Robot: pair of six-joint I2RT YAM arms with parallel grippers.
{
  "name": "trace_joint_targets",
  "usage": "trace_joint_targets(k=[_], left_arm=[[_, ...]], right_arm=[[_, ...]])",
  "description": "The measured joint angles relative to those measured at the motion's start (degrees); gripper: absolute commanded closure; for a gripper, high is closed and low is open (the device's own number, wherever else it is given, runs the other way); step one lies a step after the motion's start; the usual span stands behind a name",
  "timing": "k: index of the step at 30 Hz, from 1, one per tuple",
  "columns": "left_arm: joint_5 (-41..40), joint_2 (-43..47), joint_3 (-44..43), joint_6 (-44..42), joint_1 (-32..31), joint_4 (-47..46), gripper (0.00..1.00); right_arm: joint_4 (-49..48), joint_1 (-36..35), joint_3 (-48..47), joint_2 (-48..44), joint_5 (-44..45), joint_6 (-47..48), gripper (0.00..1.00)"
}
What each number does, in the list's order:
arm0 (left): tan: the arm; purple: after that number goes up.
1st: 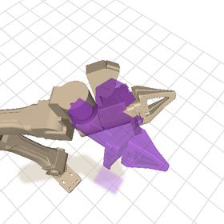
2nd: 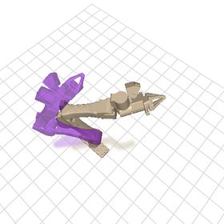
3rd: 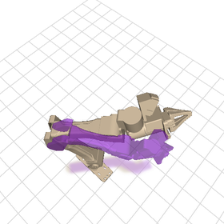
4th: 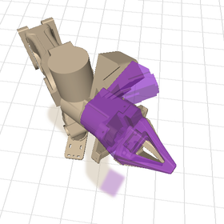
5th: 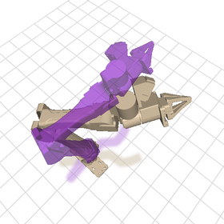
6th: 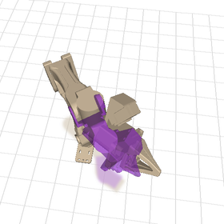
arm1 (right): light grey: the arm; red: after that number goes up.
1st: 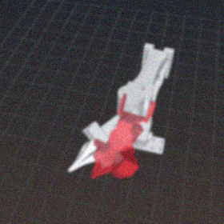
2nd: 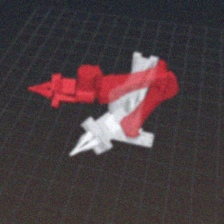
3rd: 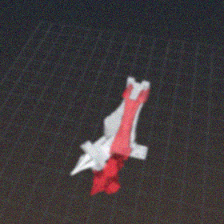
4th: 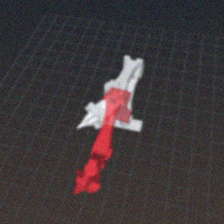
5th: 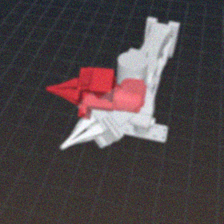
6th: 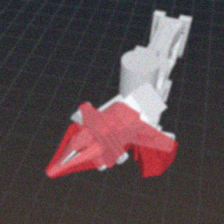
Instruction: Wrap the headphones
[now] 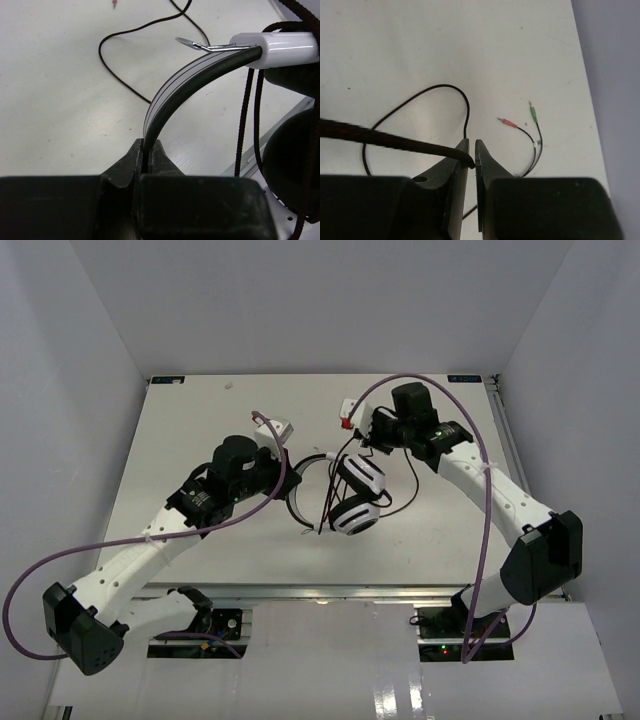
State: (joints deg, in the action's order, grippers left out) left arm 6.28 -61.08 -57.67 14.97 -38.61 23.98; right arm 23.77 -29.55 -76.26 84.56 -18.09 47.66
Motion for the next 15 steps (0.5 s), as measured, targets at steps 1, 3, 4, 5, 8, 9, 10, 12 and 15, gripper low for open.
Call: trace_joint_targets(k=[1,3,4,5,8,9,10,12,15], left_arm=[[0.5,0.3,-0.6,0.4,0.0,0.1,1.0],[1.3,0.3,-2.4,1.1,0.0,0.1,1.0],[1.7,0.3,-3.4,1.4,0.0,0.0,1.0],[2.1,0.3,-4.4,1.8,0.0,-0.2,1.0],[3.6,0.0,-7.8,3.4,0.0,-1.4,1.0],[4.0,-0.3,-9.3,3.8,0.0,-1.9,1.0],[4.4,-0.8,-10.9,4.3,0.0,-2.6,1.0],[5.1,-2.1,-14.2,5.2,-0.1,-4.0,1.0],[6.2,-4.4,-18.8,6.4,-0.1,-6.2,1.0]], right_arm=[[0.0,1.3,0.1,0.0,-3.2,-1.0,0.82],[-0.4,2.9,0.3,0.1,-10.2,-3.3,0.81],[-0.7,3.3,0.7,0.1,-14.7,-4.5,0.81],[-1.2,3.3,1.2,0.3,-19.4,-5.8,0.8],[-6.3,3.0,4.7,0.8,-32.7,-13.4,0.77],[-8.4,2.7,6.1,1.1,-36.3,-16.8,0.76],[-10.7,2.5,7.4,1.6,-39.5,-19.8,0.75],[-15.3,2.1,9.2,2.6,-44.1,-25.7,0.7],[-22.8,1.5,10.7,3.6,-48.9,-34.2,0.66]])
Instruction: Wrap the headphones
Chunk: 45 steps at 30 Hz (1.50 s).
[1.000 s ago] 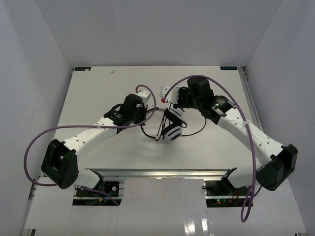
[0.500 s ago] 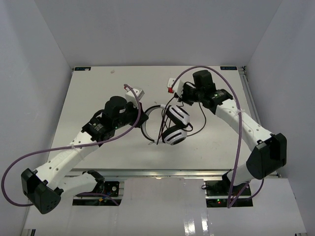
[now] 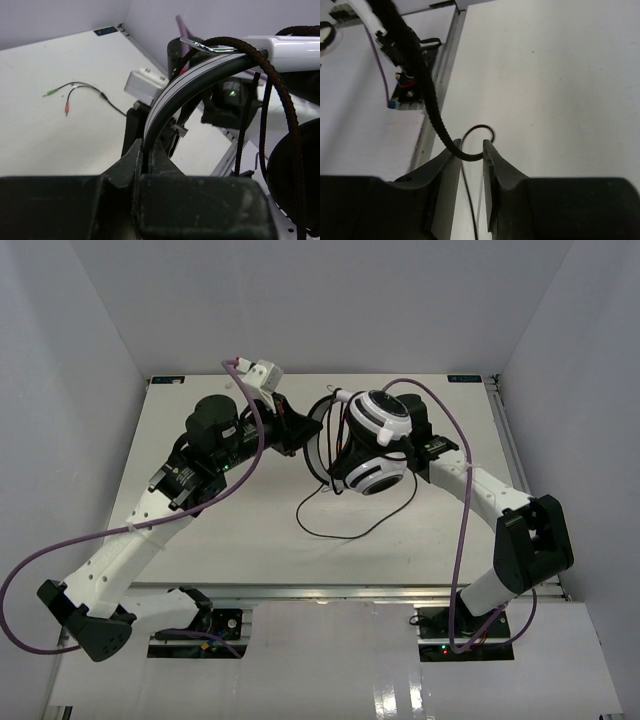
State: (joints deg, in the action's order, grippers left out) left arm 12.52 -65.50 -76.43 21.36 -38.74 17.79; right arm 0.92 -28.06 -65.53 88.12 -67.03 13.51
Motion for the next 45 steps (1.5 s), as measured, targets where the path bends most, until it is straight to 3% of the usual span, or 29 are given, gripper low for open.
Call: trace_joint_targets(k=[13,18,26,32,35,45], left_arm=[[-1.7,-7.1,-11.9,1.6,0.0,-1.9,1.0],[-9.8,-8.3,-15.1,0.3,-0.1,-1.8,1.0],[-25.1,-10.3,-19.3,-2.0,-0.1,-4.1,1.0],[-33.9,-11.5,-19.7,-5.0,0.8,-5.8,1.0],[-36.0,-11.9,-19.7,-6.3,2.5,-5.6,1.0],[-37.0,-10.7,-13.3,-8.7,11.2,-3.0,1.0]], right_arm=[[-43.6,-3.6,14.5,0.5,-6.8,-35.9,0.56],[-49.6,-4.8,19.7,-0.8,-6.8,-40.5,0.56],[-46.4,-6.7,25.0,-8.0,-6.7,-36.1,0.6],[-38.0,-6.9,26.8,-12.5,-6.9,-28.3,0.78],[-31.4,-6.9,27.1,-14.5,-6.9,-22.8,0.91],[0.6,-5.0,23.1,-23.2,4.3,3.1,0.92]])
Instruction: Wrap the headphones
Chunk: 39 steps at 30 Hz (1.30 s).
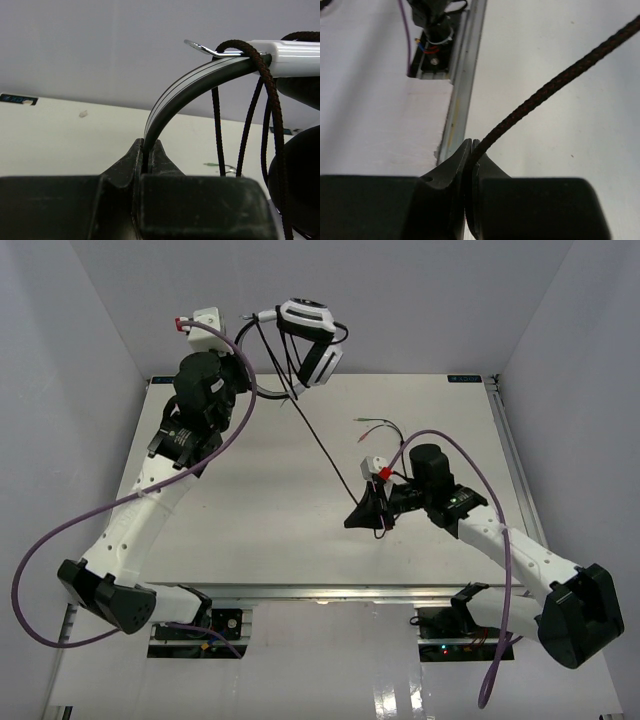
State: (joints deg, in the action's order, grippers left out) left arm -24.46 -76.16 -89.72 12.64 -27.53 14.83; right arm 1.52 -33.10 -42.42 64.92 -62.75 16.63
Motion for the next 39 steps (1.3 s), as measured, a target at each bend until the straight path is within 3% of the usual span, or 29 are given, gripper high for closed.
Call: trace_joint_targets(k=[10,18,24,39], left_arm=[[0.0,2.4,6.3,-1.3,2.5,3.1,1.0],[0.6,4.0,13.4,-3.6,2.5,1.9,1.0],[3.5,-2.4,21.8,-3.2,2.6,3.1,1.0],[7.5,-5.4,23.6,2.5,3.9,3.4,1.0]], right_arm=[[18.2,2.0,-7.2,-2.2,15.7,12.4,0.92],[27.4,2.0,-23.5,-1.3,26.2,21.1,0.92],[28.9,2.0,-34.6,1.4,29.6,24.4,0.92],[32.0,0.9,-23.7,-1.1,33.8,29.2,0.92]])
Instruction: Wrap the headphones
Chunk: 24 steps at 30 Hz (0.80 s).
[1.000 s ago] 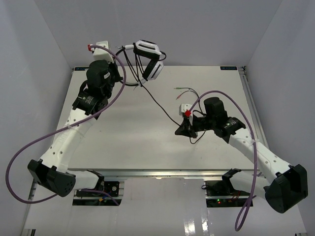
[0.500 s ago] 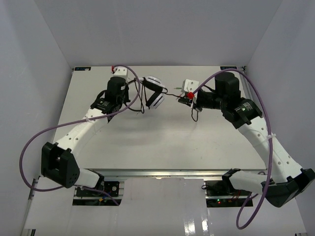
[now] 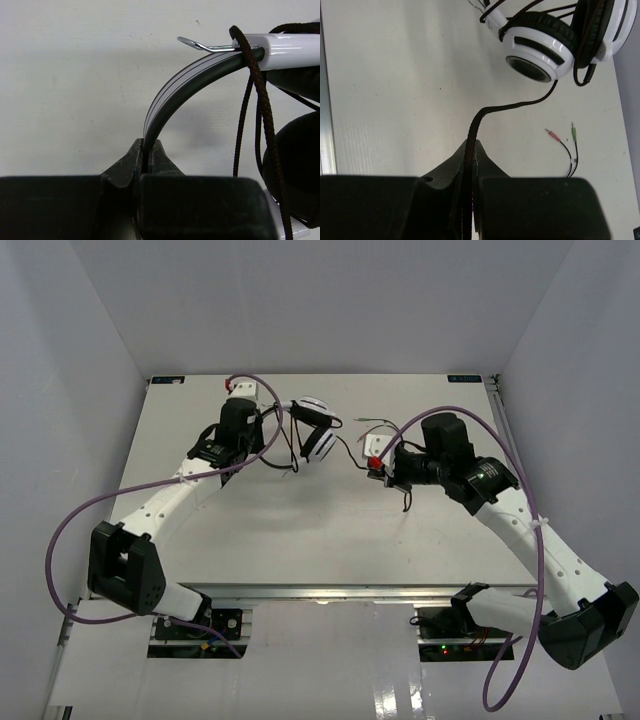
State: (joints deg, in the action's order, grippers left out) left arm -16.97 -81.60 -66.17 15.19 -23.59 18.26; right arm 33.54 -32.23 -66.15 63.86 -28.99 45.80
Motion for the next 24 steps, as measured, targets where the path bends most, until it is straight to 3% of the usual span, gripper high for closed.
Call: trace_joint_targets(k=[13,24], left_arm=[[5.8,4.8,-1.3,11.8,7.9,-0.8,1.0],[6.0,-3.1,-1.7,15.7,7.7,-2.8,1.0]], right_arm=[[2.1,-1.7,8.6,-3.1,-2.8,2.4,0.92],[4.5,-4.9,1.0,0.2,-4.4,4.5,0.92]])
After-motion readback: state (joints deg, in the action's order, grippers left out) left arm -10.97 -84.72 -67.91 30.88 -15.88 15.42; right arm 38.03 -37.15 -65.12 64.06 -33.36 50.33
